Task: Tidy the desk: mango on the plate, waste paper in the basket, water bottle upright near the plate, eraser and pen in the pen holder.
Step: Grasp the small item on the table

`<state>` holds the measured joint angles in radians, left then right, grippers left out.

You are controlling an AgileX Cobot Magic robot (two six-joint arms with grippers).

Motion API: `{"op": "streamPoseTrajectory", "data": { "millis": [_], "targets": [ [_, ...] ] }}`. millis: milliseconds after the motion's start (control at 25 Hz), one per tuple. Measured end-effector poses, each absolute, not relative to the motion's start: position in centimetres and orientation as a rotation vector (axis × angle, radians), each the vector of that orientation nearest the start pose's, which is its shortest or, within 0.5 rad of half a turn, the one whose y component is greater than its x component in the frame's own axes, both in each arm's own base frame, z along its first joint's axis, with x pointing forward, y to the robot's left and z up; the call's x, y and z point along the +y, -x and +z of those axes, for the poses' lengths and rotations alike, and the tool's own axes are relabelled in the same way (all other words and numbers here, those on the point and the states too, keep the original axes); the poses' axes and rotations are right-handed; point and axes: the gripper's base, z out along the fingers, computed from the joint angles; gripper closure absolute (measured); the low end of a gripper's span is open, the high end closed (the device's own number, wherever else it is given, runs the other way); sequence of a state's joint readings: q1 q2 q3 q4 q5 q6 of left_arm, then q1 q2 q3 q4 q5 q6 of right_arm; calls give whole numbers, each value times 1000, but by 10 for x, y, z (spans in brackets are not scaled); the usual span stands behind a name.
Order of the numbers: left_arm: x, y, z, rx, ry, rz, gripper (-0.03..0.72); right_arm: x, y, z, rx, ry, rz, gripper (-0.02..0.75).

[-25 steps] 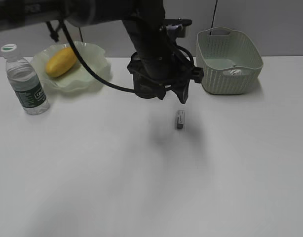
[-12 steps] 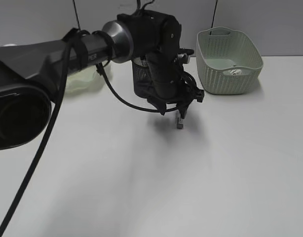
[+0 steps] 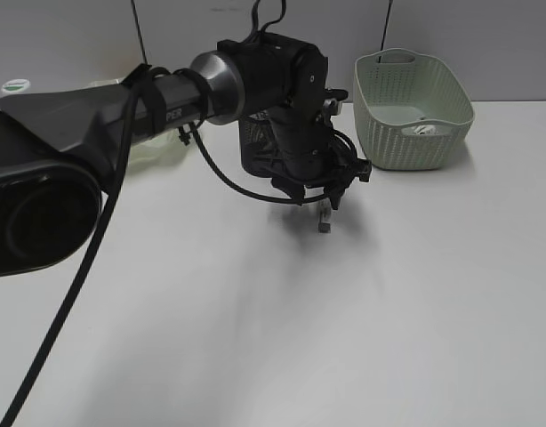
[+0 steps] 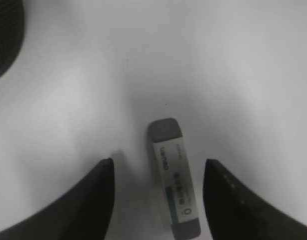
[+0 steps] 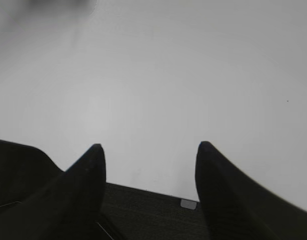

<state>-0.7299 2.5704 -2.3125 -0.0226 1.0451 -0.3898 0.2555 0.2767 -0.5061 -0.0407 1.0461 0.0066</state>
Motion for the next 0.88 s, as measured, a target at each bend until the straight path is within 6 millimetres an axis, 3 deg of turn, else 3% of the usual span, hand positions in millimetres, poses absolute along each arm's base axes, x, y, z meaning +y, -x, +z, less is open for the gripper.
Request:
{"op": "streamPoseTrajectory", "data": {
  "millis": [640,760,880],
  "targets": [
    [-372,-396,121,2773,-496,-223,287,7,-38,276,2282,291,84,279],
    [-373,-395,119,2766,-508,-200,333,7,-38,276,2282,291,84,279],
    [-373,-395,119,2754,-528,-169,460,7,-38,276,2282,291,84,279]
  ]
}}
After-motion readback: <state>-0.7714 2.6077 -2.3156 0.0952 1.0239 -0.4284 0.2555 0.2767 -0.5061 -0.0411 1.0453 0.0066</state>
